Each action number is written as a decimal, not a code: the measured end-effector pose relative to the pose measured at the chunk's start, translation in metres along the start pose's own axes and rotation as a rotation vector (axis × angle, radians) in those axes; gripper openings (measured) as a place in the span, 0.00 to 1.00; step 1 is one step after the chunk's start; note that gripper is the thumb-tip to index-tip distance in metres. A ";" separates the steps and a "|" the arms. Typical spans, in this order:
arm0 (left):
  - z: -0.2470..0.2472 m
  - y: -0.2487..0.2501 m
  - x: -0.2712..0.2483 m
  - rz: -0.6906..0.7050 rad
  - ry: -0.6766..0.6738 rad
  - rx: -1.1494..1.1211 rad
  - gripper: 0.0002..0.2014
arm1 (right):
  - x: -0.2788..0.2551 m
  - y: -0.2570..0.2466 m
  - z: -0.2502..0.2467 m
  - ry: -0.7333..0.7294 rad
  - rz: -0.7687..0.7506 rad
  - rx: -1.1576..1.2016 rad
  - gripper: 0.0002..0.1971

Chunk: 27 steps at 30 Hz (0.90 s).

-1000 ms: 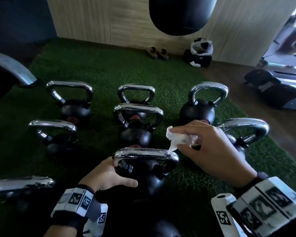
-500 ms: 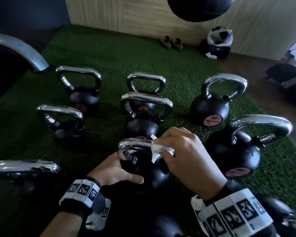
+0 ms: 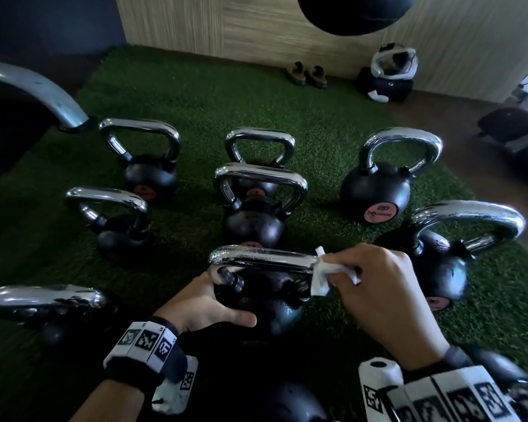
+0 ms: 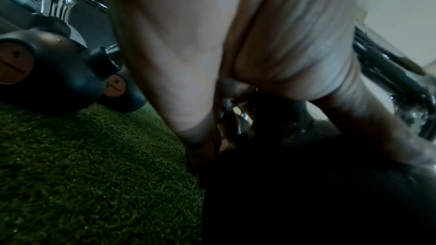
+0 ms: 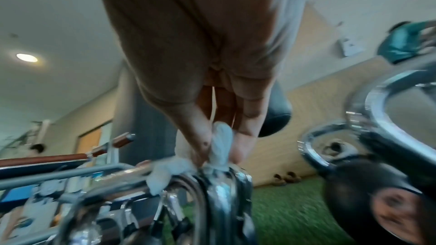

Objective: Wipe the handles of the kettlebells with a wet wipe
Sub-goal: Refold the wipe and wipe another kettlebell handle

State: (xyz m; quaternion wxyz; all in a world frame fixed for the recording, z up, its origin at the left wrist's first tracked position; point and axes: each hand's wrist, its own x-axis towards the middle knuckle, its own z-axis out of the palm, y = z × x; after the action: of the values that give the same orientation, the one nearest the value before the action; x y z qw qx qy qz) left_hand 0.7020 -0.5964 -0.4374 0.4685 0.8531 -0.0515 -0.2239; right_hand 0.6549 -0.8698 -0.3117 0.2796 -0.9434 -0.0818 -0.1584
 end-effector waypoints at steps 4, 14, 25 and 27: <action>0.000 0.001 -0.002 -0.013 0.012 -0.012 0.49 | -0.007 0.018 0.002 -0.052 0.172 0.082 0.12; 0.001 0.005 -0.008 0.092 0.013 -0.072 0.53 | -0.019 0.055 0.057 -0.142 0.409 0.255 0.13; -0.026 0.014 -0.013 0.089 -0.047 -0.036 0.33 | -0.024 0.062 0.033 -0.047 0.393 0.402 0.18; -0.044 0.017 -0.013 0.073 0.097 -0.094 0.31 | -0.023 0.054 0.014 0.033 0.347 0.461 0.18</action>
State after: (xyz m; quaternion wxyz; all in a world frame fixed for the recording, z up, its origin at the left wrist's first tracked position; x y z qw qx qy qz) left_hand 0.7116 -0.5684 -0.3990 0.5177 0.8376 -0.0495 -0.1672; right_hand 0.6501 -0.9083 -0.3582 0.5107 -0.8523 0.0514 -0.1007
